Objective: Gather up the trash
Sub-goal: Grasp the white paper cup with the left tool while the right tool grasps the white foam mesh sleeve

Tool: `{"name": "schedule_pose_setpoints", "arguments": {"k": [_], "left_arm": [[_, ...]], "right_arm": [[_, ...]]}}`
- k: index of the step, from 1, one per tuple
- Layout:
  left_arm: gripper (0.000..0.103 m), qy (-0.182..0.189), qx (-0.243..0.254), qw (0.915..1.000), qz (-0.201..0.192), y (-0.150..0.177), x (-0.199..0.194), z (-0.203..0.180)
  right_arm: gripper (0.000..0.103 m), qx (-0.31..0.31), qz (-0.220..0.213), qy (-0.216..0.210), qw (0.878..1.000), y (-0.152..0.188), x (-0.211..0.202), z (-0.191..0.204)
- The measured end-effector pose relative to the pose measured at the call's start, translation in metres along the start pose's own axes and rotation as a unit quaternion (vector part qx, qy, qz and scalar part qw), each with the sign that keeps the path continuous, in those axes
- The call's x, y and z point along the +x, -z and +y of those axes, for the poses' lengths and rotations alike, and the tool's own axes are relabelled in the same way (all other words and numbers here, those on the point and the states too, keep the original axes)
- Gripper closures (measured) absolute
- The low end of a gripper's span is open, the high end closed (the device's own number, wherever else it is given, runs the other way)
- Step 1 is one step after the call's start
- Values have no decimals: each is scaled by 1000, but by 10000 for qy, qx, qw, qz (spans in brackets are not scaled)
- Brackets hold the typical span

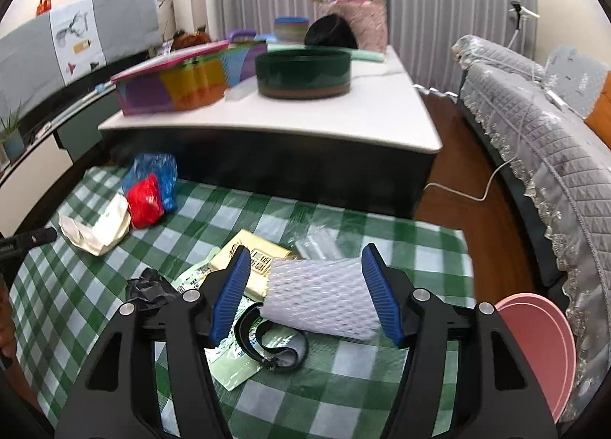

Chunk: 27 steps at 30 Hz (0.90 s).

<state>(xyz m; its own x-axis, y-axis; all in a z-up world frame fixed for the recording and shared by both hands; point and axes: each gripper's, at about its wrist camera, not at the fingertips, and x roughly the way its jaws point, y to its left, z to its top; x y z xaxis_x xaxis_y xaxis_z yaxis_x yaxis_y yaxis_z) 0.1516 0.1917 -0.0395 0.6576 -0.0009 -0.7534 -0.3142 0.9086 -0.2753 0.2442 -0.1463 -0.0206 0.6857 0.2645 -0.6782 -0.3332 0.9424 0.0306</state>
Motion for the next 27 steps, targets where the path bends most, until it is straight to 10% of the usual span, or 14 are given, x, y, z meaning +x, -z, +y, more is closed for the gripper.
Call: {"name": "schedule_pose_setpoints", "arguments": {"k": [9,13,17,27], "left_arm": [[38,33,-196,9996,219,-14,26,-6],[41,-187,-228,9991,313,-17,39,-10],[76,-428,-280,9981,354,-17,43,-8],[97,-542,35,9985,-43,-20,12,-21]], "right_arm": [[43,-260,486,188,9983,7,29,4],[65,-272,638,152,9975,11,28,-5],[91,-248,670,67,9974,12,24,-11],[97,-251,333,64,9991,8,-15,-19]]}}
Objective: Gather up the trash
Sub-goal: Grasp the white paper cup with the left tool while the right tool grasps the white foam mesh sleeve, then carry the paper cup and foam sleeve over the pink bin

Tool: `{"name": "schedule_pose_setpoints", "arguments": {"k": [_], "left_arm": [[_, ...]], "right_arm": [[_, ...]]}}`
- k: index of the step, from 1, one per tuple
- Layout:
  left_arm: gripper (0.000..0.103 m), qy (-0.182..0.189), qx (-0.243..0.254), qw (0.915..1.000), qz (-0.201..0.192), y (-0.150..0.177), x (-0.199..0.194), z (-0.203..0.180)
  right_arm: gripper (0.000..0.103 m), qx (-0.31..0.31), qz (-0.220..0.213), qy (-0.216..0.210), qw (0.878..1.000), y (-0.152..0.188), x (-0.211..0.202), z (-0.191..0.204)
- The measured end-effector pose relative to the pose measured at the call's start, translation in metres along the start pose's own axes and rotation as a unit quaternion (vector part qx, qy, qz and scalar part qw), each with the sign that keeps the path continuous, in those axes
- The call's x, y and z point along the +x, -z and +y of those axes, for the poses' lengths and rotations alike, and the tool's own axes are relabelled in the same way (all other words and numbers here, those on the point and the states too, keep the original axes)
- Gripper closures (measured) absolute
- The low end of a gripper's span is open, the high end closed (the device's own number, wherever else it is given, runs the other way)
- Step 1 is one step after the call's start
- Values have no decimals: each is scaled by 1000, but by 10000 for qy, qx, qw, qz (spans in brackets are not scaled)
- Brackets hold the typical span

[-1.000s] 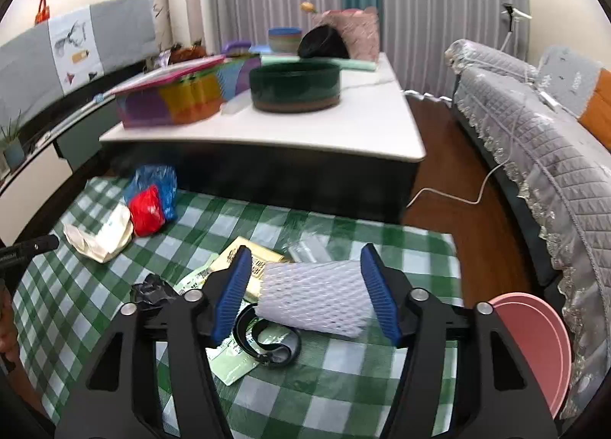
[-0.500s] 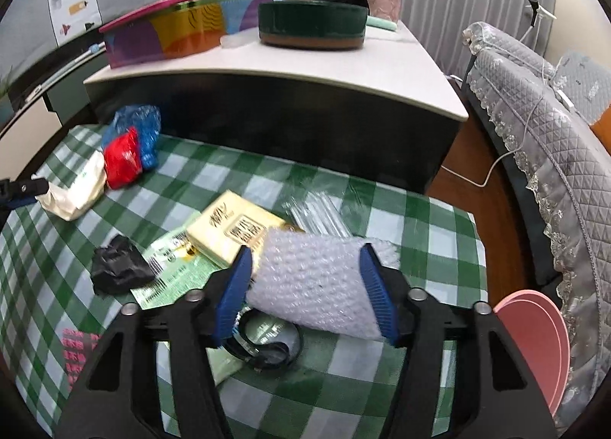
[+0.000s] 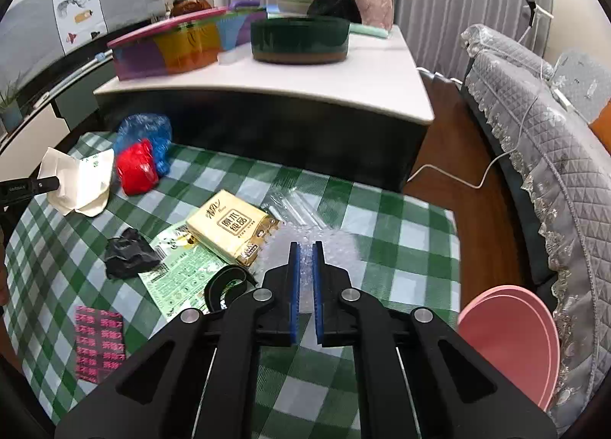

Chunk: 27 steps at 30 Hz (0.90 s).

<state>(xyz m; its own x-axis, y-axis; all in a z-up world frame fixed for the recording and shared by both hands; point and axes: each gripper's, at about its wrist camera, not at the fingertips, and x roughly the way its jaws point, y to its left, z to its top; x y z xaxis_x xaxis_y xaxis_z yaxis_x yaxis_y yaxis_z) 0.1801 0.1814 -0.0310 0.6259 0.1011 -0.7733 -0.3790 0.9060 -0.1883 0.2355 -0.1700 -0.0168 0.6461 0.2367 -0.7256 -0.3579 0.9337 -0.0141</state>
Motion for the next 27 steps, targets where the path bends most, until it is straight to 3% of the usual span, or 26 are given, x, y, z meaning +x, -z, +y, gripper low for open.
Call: {"name": "schedule_pose_setpoints", "arguments": {"k": [12,27], "left_arm": [[98,337,219,9982,-434,12,-56,-20],[98,1045,1177,9844,-782,43,-103,-105]], "right_arm": [[97,90,-603,119,9981,5,-74,-13],[97,362,-1076,299,9931,18,-139,-47]]}}
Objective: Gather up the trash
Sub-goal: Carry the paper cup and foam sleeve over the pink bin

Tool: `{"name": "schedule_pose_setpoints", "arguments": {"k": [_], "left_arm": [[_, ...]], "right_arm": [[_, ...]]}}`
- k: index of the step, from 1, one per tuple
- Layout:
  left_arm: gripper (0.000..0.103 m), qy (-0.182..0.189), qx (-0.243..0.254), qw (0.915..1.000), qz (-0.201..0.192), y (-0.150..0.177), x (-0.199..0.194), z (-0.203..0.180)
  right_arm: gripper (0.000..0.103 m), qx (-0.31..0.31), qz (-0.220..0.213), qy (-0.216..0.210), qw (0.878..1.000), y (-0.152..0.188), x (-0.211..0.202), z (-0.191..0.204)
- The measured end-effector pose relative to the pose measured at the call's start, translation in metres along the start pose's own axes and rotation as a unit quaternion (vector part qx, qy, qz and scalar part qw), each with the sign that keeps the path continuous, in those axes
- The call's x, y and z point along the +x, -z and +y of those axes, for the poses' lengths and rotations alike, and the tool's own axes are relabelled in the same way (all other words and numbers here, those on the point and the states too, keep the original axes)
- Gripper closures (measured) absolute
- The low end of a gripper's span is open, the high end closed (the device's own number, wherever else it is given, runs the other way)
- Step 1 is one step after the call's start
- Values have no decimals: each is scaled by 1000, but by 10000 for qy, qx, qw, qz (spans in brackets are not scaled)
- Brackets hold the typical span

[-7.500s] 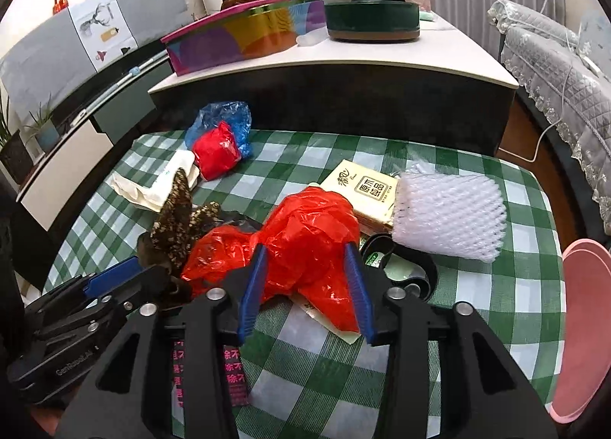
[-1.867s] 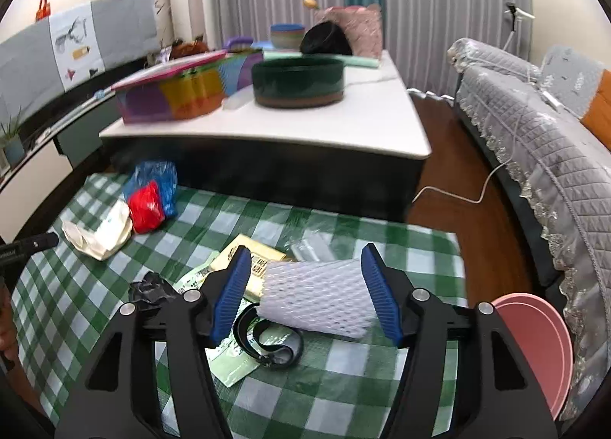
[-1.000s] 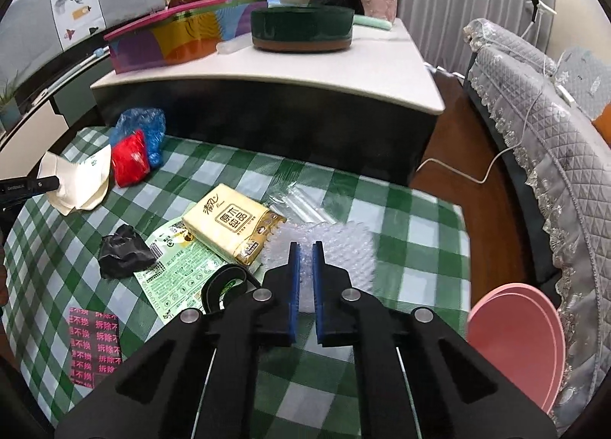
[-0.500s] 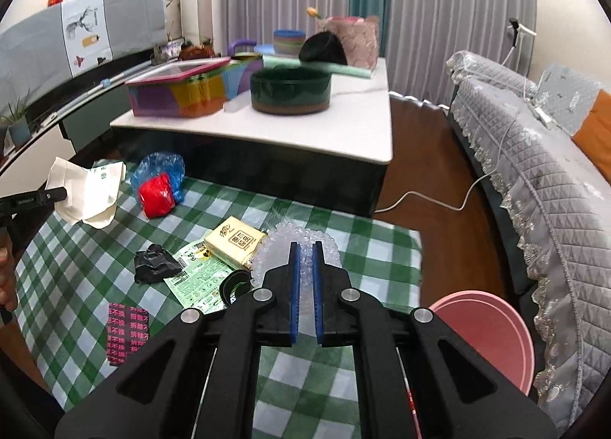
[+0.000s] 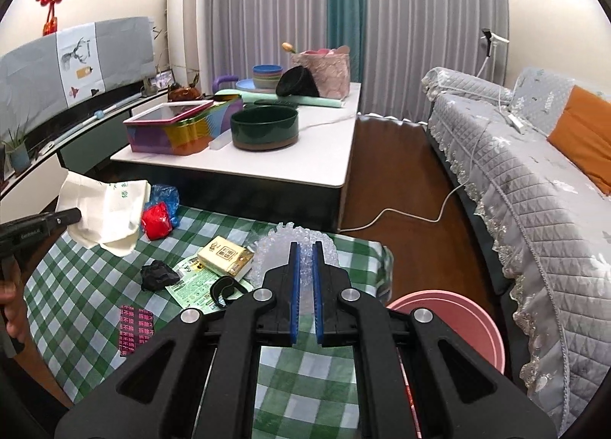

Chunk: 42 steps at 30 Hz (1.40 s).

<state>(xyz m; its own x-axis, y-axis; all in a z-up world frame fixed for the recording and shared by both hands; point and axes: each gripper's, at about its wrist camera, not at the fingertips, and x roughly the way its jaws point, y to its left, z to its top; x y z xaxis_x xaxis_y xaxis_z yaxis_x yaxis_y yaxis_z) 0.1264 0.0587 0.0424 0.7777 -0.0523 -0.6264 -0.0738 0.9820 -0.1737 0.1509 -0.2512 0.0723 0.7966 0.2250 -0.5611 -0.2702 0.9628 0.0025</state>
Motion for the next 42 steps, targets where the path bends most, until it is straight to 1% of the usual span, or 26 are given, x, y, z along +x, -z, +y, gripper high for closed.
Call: {"name": "schedule_pose_setpoints", "arguments": {"k": [10,21,27,34,42], "left_arm": [[98,469,326,9983,78,4,7,-52],[98,1011,669,9925,147,5,19,-112],[98,1319,846,9874,237,8,28,-150],[98,1684,1120,9787,361,17,39,-202],[98,1922,1333,9710,491,24,57,-250]], "right_arm": [[97,196,-102,235,9995,2,-17,-32],[97,417,-61,501,9979,13,-24,-69],[97,558,-32,683,9961,21,-29,-93],[97,718,43,878,9935,32,-32,-121],[97,871,176,1073,9903,48,-34,-150]]}}
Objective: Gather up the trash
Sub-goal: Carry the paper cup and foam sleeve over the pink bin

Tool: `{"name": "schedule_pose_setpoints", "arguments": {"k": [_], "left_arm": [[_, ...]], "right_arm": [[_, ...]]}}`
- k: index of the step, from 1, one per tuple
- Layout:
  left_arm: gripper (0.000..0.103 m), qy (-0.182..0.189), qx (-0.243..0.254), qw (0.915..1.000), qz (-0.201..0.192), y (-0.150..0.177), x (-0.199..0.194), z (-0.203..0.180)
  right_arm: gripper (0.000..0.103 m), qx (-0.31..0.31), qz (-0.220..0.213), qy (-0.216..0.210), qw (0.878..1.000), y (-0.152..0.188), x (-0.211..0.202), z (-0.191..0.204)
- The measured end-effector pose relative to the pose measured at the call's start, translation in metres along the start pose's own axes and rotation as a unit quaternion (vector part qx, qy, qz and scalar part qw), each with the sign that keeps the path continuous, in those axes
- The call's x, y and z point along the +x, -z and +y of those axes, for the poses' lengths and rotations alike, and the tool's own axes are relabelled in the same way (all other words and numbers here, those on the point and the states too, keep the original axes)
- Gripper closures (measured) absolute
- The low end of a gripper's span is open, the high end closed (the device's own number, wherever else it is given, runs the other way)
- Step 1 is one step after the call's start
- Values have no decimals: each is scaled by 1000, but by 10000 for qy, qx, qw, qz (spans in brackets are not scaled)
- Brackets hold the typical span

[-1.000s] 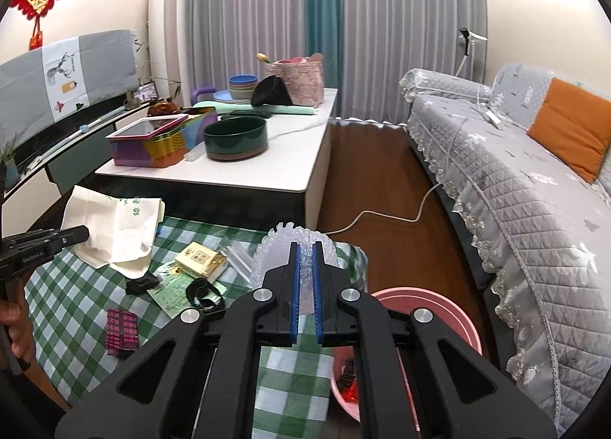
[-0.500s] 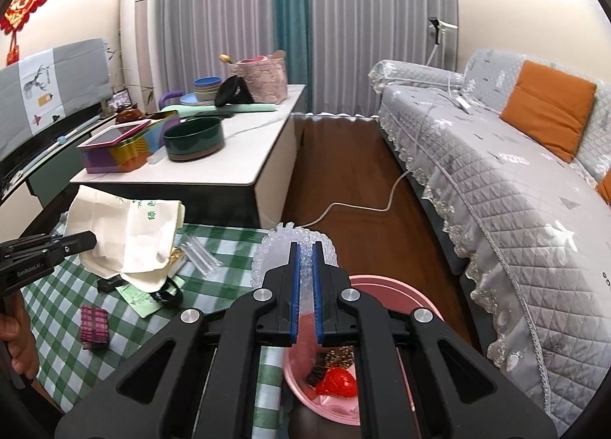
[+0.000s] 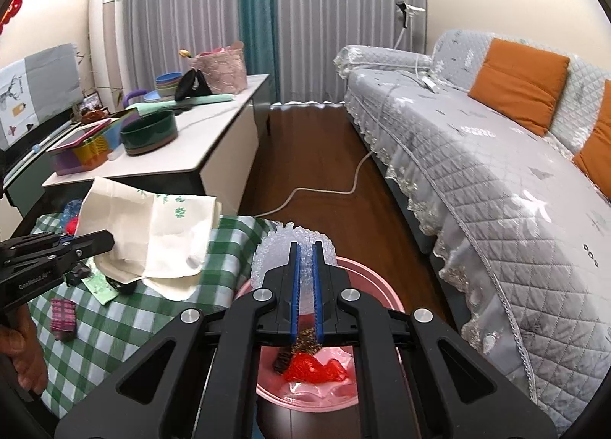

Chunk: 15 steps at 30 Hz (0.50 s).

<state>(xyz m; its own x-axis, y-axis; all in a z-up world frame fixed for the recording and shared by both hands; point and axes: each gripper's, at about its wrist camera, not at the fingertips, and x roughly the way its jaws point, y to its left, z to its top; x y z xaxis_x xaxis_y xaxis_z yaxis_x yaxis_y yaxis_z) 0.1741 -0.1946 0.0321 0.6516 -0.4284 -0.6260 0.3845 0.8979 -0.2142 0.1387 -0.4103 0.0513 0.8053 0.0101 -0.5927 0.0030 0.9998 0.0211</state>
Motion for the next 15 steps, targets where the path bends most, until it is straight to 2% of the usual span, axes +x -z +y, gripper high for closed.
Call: {"name": "schedule_pose_setpoints", "arguments": {"k": [15], "left_arm": [[98,105,157,9992,356,2,55,-33]], "right_arm": [[97,89,171,188,9996,8,14,-24]]}}
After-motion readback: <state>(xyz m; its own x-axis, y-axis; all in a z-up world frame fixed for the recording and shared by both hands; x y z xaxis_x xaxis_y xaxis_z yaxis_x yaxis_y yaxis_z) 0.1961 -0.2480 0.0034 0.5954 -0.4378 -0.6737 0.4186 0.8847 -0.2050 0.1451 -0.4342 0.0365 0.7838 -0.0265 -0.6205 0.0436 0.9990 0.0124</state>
